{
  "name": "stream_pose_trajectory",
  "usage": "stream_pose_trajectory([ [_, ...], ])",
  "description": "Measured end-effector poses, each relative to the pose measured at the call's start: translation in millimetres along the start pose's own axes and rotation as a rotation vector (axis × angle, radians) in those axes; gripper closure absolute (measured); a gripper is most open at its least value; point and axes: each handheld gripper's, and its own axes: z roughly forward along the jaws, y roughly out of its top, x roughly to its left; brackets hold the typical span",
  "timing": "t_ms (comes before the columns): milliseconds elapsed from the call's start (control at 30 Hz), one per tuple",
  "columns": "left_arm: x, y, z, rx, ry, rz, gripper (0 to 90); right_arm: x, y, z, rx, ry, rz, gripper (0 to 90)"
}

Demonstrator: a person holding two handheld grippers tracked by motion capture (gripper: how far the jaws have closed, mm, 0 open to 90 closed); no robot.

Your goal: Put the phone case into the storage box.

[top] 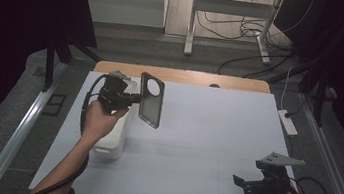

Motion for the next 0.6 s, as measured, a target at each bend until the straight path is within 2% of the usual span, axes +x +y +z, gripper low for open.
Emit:
stream_pose_trajectory([
  [167,6.1,2.3,-4.9,-0.006,0.017,-0.013,89.1,-4.7,-5.4,-8.1,-0.008,-0.031,0.018,0.0],
  [600,25.7,4.3,-16.0,-0.015,0.065,-0.046,89.1,-6.7,-15.7,-24.0,-0.027,-0.076,0.065,0.0],
])
